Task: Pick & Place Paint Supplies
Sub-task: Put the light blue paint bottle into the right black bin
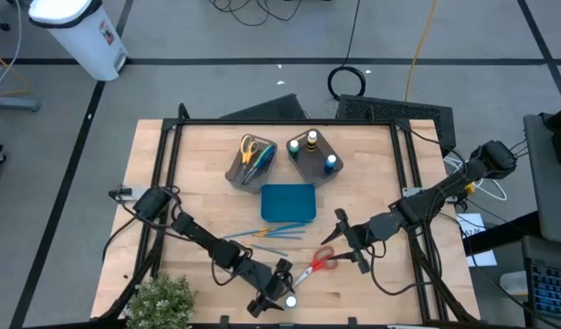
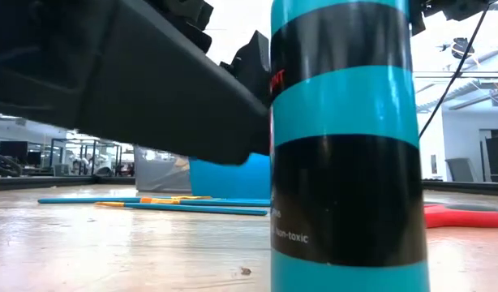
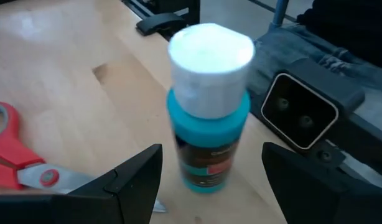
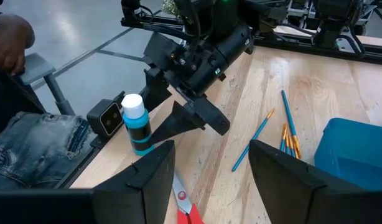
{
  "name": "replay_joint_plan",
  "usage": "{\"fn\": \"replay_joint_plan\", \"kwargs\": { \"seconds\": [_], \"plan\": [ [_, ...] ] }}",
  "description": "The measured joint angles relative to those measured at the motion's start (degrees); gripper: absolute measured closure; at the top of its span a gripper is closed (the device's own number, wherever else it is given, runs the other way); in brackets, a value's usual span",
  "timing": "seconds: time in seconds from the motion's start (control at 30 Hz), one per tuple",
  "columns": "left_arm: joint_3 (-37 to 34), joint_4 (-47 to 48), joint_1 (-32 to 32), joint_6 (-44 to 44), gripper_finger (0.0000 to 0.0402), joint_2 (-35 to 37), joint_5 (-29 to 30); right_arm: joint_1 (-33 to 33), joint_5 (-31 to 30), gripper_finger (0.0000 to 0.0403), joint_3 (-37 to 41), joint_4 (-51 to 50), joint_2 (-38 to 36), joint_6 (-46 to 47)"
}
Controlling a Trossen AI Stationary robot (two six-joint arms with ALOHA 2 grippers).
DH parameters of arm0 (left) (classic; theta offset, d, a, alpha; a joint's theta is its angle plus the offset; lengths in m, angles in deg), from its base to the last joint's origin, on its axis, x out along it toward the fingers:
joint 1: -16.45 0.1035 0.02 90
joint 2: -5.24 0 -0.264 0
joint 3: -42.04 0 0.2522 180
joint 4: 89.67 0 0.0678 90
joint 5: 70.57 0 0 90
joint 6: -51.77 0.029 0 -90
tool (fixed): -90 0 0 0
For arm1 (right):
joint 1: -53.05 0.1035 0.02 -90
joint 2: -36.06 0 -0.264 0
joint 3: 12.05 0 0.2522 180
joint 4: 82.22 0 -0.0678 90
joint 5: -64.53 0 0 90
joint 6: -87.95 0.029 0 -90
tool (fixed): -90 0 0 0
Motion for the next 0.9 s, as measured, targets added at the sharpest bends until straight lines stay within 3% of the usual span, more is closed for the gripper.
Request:
{"fn": "replay_joint_plan", "kwargs": {
  "seconds": [0.23, 0.53, 0.9],
  "plan": [
    [0.0, -0.6, 0.6, 1.9, 0.0124, 0.0, -1.9, 0.0, 0.0, 0.0206, 0.0, 0.0, 0.0, 0.0],
    [0.0, -3.5, 0.9, 5.7, 0.0201, -0.1, -2.0, 0.0, 0.0, 0.0206, 0.0, 0.0, 0.0, -0.2],
    [0.0, -3.5, 0.9, 7.5, 0.0250, -0.1, -2.0, 0.0, 0.0, 0.0206, 0.0, 0.0, 0.0, -0.2]
  ]
}}
